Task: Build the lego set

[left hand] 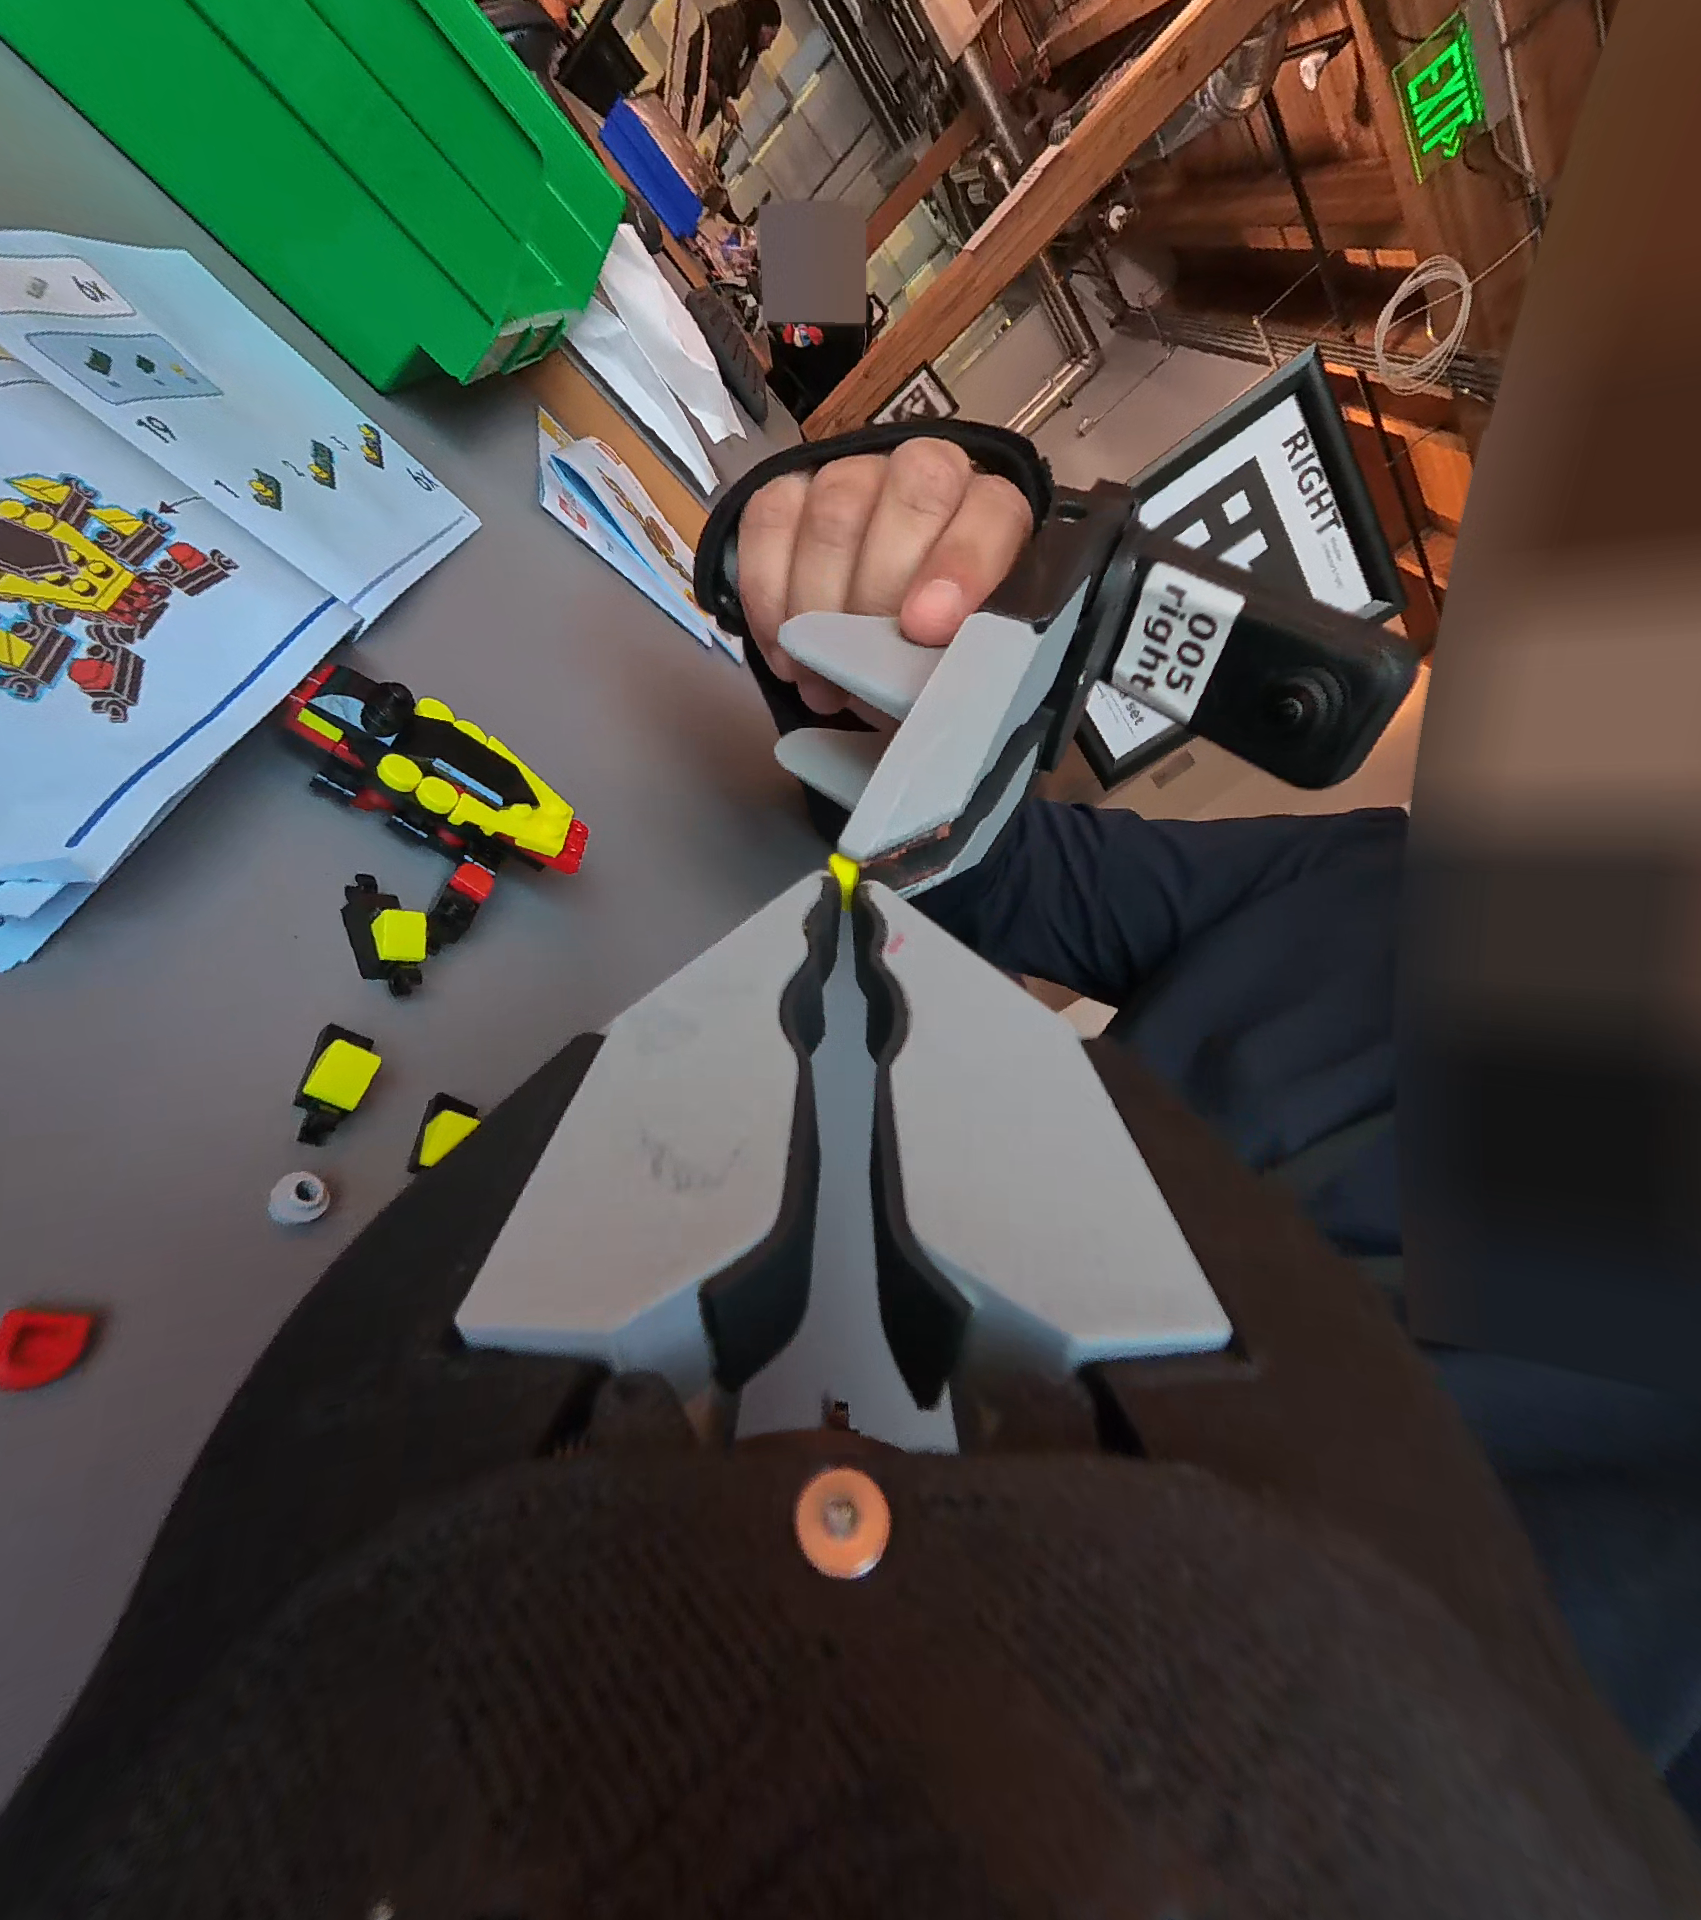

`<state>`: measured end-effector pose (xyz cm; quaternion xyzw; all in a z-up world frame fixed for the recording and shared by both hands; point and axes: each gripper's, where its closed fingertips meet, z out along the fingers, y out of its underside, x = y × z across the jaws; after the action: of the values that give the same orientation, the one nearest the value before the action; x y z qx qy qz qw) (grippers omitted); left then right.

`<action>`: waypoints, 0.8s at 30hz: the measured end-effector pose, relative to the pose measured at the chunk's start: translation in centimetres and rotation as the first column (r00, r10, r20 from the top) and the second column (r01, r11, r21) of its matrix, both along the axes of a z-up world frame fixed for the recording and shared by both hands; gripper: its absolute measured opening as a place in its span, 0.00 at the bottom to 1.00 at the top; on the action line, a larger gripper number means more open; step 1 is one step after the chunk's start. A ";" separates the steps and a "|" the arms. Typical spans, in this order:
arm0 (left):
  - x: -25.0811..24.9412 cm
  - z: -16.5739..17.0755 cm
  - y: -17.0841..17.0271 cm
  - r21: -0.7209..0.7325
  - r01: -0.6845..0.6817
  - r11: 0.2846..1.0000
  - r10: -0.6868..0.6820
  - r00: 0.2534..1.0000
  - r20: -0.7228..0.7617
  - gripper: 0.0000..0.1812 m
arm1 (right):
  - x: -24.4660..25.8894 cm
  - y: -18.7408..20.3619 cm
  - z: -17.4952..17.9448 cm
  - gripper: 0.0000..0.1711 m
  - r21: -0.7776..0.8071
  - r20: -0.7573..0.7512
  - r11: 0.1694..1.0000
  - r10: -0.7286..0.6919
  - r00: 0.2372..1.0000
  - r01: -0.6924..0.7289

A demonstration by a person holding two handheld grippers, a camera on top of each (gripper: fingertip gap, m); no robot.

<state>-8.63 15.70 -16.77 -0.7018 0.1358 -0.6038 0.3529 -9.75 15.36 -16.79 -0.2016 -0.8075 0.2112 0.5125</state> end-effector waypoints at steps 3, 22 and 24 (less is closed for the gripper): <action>0.3 0.0 -0.4 0.010 0.027 1.000 -0.027 1.000 -0.009 0.00 | 0.2 -0.4 -0.1 0.03 -0.039 0.022 0.999 0.026 0.999 -0.025; -1.4 -3.0 -0.8 0.146 0.045 0.988 0.029 0.883 -0.468 0.15 | 0.3 -0.1 -3.3 0.03 -0.374 0.337 0.920 0.019 0.941 0.115; -1.4 -3.9 -1.0 0.172 0.072 0.982 0.035 0.837 -0.546 0.15 | 0.2 0.1 -4.8 0.03 -0.389 0.414 0.905 0.003 0.910 0.174</action>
<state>-10.03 14.66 -20.70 -0.8075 0.2933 -0.3664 0.3574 -9.51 15.49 -21.55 -0.3817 -0.8221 0.3090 0.2879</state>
